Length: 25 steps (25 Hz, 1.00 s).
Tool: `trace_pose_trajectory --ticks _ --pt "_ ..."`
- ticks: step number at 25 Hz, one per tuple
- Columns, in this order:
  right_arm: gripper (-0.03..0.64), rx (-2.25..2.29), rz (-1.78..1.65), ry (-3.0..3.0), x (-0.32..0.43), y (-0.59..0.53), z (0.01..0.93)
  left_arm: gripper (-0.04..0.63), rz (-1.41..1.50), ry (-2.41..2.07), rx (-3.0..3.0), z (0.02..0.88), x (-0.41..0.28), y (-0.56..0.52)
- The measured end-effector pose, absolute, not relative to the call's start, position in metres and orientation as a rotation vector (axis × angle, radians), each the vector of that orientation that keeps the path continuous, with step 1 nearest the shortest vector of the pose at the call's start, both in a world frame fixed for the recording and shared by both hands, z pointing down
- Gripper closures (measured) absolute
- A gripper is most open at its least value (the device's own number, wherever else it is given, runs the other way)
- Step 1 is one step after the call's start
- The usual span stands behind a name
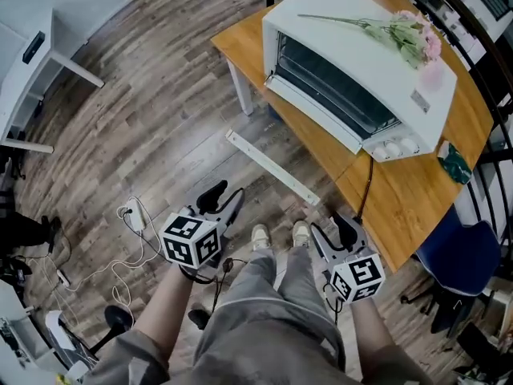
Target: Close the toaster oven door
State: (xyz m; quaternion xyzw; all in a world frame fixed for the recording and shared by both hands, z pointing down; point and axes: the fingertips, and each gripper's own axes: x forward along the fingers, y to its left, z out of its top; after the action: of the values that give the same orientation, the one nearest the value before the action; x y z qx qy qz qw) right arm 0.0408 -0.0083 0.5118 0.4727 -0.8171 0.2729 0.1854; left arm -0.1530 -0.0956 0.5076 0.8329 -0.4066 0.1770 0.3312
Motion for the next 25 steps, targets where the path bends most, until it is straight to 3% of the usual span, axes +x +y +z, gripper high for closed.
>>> trace_pose_trajectory --ticks 16,25 --pt "0.380 1.161 0.805 -2.184 0.051 -0.018 0.657 0.400 0.440 -1.044 2.042 0.609 -0.125 -0.133" --pt "0.383 1.135 0.604 -2.264 0.027 -0.039 0.678 0.400 0.275 -0.974 1.960 0.627 -0.110 -0.152"
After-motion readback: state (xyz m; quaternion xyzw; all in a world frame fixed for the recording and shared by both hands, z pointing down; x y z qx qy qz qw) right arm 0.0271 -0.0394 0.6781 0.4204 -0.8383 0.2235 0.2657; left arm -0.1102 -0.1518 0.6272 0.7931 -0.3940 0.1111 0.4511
